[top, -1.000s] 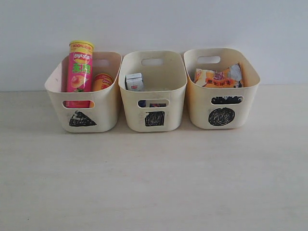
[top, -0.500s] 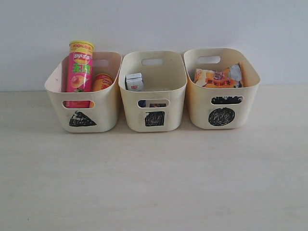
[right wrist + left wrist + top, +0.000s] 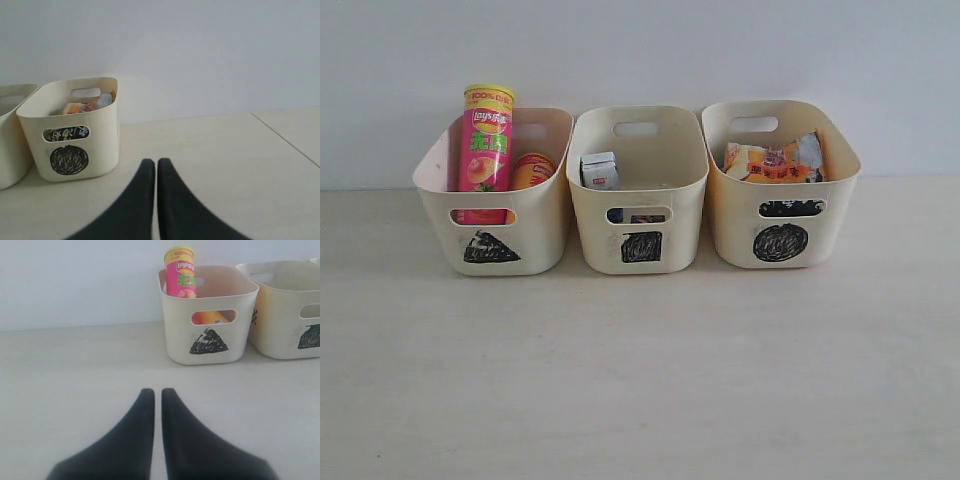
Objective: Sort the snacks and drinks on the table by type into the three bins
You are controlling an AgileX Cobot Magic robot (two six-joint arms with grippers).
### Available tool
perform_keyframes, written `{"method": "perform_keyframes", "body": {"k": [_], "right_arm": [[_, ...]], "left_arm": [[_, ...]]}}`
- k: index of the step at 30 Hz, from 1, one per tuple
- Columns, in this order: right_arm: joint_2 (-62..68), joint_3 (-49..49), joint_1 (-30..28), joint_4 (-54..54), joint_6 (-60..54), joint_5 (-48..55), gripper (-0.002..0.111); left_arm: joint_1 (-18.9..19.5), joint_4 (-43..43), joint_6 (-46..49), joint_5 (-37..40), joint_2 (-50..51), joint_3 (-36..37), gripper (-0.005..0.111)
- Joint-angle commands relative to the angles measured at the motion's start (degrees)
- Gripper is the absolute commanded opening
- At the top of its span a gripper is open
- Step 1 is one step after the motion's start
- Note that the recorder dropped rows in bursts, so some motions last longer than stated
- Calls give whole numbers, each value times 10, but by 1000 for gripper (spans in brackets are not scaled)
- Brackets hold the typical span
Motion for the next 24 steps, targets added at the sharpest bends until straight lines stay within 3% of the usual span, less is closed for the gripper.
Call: {"method": "perform_keyframes", "body": {"k": [1, 24], "right_arm": [[-3, 3, -5, 1, -4, -3, 0], [-3, 3, -5, 1, -4, -3, 0]], "left_arm": [[2, -7, 4, 14, -2, 2, 4], [2, -4, 4, 15, -2, 2, 4]]}}
